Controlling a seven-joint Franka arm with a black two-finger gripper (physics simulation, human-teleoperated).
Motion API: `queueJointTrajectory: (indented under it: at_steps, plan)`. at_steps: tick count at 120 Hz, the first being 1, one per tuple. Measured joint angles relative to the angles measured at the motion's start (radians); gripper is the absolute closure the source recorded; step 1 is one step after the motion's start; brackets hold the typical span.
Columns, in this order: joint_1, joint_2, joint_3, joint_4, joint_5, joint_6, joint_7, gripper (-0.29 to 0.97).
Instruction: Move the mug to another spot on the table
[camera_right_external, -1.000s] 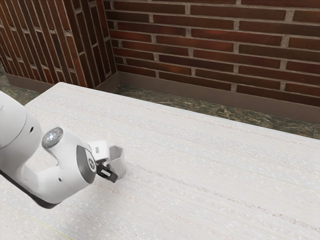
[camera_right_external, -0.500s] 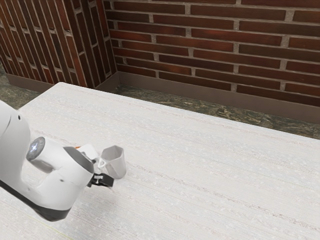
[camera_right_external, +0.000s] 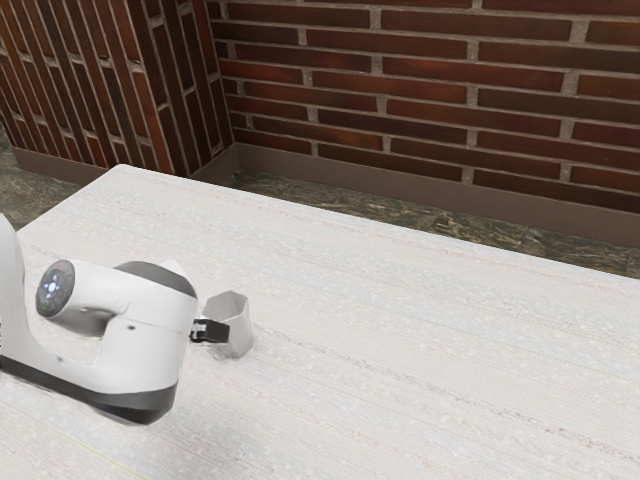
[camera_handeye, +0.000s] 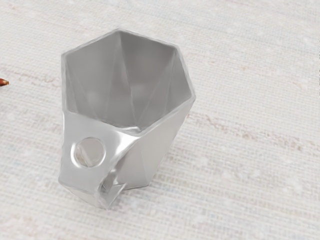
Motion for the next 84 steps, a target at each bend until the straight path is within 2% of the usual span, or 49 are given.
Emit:
queueJointTrajectory:
  at_steps: [17, 23, 29, 35, 46, 65, 71, 84]
  plan:
    - [-0.001, 0.027, 0.100, 0.097, -0.008, -0.017, 0.159, 0.00]
    - [0.000, 0.064, 0.142, 0.133, 0.034, -0.066, 0.214, 0.00]
    - [-0.003, 0.096, 0.192, 0.165, 0.118, -0.142, 0.262, 0.00]
    - [-0.003, 0.118, 0.242, 0.185, 0.284, -0.234, 0.287, 0.00]
    - [0.056, 0.132, 0.275, 0.207, 0.692, -0.392, 0.267, 0.00]
    - [0.193, 0.133, 0.288, 0.313, 1.316, -0.667, 0.128, 0.00]
    - [0.230, 0.132, 0.290, 0.367, 1.467, -0.763, 0.069, 0.00]
    - [0.282, 0.123, 0.304, 0.475, 1.720, -0.971, -0.070, 0.00]
